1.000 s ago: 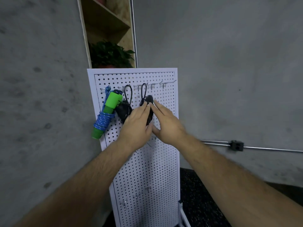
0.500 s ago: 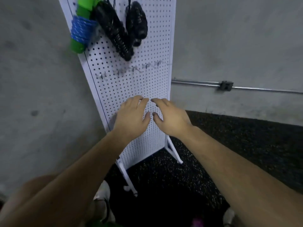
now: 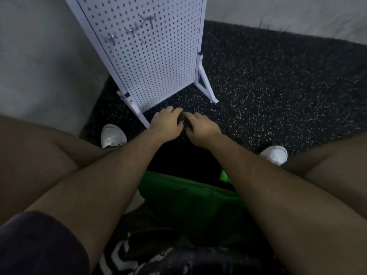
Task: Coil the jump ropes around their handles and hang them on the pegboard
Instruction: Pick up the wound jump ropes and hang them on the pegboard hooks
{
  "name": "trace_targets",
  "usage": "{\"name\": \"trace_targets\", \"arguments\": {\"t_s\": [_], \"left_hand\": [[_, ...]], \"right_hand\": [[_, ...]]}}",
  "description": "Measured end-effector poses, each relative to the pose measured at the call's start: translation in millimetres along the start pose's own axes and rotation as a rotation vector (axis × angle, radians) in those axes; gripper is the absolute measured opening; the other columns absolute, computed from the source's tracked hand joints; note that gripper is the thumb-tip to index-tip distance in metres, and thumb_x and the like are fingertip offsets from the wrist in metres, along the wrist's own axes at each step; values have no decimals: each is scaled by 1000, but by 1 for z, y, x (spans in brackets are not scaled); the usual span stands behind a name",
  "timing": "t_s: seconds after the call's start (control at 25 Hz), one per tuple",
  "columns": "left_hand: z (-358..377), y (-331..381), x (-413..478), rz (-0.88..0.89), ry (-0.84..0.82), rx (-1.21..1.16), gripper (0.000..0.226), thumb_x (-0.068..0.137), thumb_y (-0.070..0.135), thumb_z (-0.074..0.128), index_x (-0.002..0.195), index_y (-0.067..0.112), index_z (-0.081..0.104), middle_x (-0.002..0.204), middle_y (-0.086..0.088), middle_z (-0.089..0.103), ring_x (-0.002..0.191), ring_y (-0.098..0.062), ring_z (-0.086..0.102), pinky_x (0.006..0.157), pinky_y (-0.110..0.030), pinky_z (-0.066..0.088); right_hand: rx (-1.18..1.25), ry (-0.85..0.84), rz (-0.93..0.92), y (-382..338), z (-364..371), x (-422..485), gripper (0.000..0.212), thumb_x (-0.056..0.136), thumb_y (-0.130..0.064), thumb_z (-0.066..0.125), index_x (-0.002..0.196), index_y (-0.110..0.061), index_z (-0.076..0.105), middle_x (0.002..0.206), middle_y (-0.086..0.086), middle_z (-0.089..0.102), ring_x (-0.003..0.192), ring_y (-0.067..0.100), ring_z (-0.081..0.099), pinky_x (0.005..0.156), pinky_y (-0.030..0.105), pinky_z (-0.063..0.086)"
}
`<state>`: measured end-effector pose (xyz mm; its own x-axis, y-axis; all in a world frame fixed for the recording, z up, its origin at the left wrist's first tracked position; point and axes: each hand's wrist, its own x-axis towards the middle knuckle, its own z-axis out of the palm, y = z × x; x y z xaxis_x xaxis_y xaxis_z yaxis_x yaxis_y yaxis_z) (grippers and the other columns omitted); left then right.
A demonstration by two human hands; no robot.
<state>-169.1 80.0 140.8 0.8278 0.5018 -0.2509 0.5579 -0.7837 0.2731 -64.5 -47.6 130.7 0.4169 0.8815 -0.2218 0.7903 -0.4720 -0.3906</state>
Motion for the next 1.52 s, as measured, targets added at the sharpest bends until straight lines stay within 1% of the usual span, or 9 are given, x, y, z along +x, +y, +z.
{"name": "trace_targets", "arguments": {"t_s": [0.4,0.64,0.8,0.96,1.12,1.2,1.32,1.4,1.52], "left_hand": [[115,-22,-20,-157,-557,47,67,98,57,51,155,31,28,146,-15,39,129,-37,45,102,-46,41],[136,-16,-13,-93,-717,121,66,87,61,65,142,31,43,131,-9,53,121,-31,51,103,-44,34],[146,-13,-12,-71,-565,75,61,93,48,63,146,28,41,135,-9,50,123,-30,51,103,-45,35],[143,17,19,-104,-435,-291,79,97,34,59,159,38,12,155,-6,32,131,-31,46,107,-46,42],[153,43,45,-192,-484,-648,73,96,13,61,159,25,26,159,-8,37,138,-25,45,113,-43,41],[159,53,50,-299,-453,-758,40,98,13,59,137,15,56,137,-10,60,118,-23,60,102,-39,50],[160,65,49,-434,-358,-877,16,97,19,61,110,12,62,112,-9,68,95,-21,64,78,-32,52],[155,69,54,-507,-224,-918,15,94,18,64,108,14,58,115,-7,62,87,-17,60,67,-26,46],[155,72,71,-410,-192,-753,44,94,17,65,136,19,51,138,-8,40,102,-18,56,87,-24,45]], "right_hand": [[-221,-437,70,48,83,-30,70,99,-45,52,158,-24,20,154,8,36,136,33,36,106,47,41],[-229,-530,5,45,104,-25,75,92,-51,59,156,-27,27,150,5,43,132,31,39,104,45,42],[-259,-331,53,42,103,-19,55,94,-35,56,145,-18,43,150,9,38,134,32,34,104,43,38],[-6,-171,449,49,94,-17,69,90,-22,56,153,-25,28,165,17,-2,150,42,6,116,49,29],[448,-239,599,74,92,-11,78,89,-16,57,159,-25,22,158,14,30,142,34,34,112,41,41],[659,-137,702,78,92,-11,72,90,-9,55,157,-18,28,152,10,41,137,29,44,103,31,43],[925,-25,833,74,85,-5,61,96,-5,50,153,-13,34,125,5,57,115,19,55,89,26,41],[953,55,884,70,78,2,53,97,-9,51,149,-11,41,123,3,58,109,16,55,91,24,42],[857,101,891,74,76,1,55,97,-15,51,151,-14,40,149,7,44,130,22,49,100,27,40]]}}
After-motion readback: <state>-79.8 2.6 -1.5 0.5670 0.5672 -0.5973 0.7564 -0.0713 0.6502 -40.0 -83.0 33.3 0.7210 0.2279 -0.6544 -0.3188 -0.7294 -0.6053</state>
